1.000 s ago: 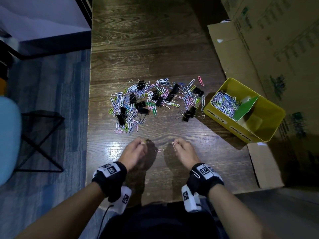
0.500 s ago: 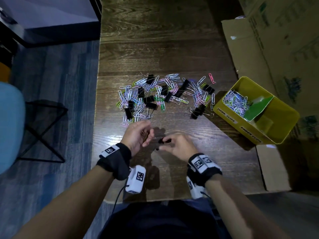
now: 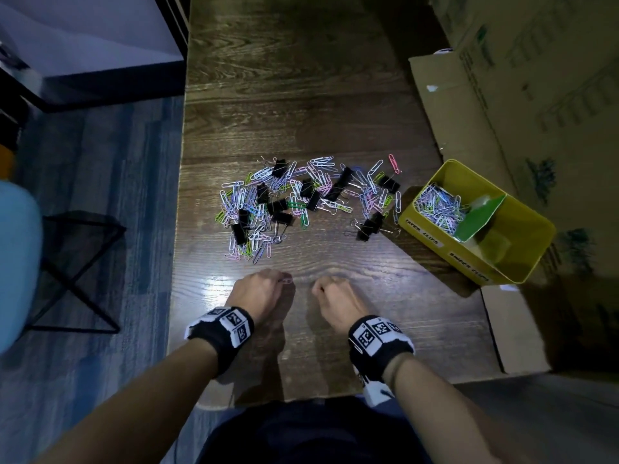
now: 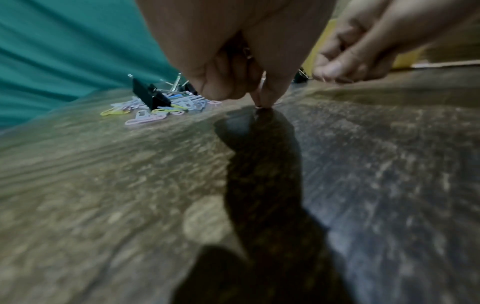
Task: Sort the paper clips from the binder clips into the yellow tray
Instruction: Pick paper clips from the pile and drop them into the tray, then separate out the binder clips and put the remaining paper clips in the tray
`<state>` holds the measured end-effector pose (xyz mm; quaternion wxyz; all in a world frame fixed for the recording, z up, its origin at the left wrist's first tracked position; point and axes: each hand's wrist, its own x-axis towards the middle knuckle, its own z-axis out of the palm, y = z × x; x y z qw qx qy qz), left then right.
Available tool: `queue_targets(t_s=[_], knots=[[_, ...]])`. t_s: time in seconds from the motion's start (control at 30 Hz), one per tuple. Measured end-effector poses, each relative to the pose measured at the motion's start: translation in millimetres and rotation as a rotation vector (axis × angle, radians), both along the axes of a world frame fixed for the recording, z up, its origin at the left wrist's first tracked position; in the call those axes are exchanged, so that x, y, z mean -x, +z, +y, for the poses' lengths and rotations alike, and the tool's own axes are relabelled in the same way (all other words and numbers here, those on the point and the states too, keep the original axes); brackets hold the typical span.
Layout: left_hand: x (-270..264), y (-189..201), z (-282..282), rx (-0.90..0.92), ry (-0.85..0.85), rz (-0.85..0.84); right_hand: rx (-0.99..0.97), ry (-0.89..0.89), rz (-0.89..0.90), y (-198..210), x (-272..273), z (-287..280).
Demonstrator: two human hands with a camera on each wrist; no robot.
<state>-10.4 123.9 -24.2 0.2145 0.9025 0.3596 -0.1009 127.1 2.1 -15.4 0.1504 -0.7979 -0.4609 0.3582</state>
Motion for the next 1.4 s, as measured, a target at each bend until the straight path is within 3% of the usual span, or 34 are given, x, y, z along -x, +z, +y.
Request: queue_targets(t_s=[0.07,0.17,0.23,0.33,0.4,0.47,0.6,0.8,0.97,1.07,1.17,1.27,1.4], knots=[[-6,-1,1,-0.007,-0.034,0.102,-0.036,-0.197,0.164,4,-12,-1],[-27,6,5,0.092,0.064,0.132,-0.067,-0.485,0.345,11,-43,-5],[-53,19,6,0.293,0.232,0.029,-0.173,-0.626,0.538,30,-69,-10],[-108,45,0,0.782,0.512,-0.234,-0.38,-0.816,0.745,70,-113,-15],[-152,64,-9,1.038,0.562,-0.379,-0.498,-0.958,0.783,89,-144,-16],[-198,87,-23,1.161,0.539,-0.456,-0.564,-1.075,0.723,97,-173,-17],[-273,113,-53,1.068,0.435,-0.445,-0.455,-1.152,0.492,86,-219,-20],[-305,90,-61,0.77,0.134,-0.233,-0.181,-0.971,0.388,80,-232,-23],[-265,93,-50,0.869,0.277,-0.537,-0.181,-0.783,0.216,87,-212,-9],[-210,90,-18,0.91,0.345,-0.526,-0.353,-0.652,0.073,98,-183,12],[-133,75,34,0.569,0.334,-0.495,-0.467,-0.39,0.067,96,-145,38],[-65,60,86,0.119,0.261,-0.284,-0.383,-0.023,0.094,83,-102,74],[-15,43,127,0.062,0.141,0.003,-0.138,0.238,-0.049,42,-52,124]])
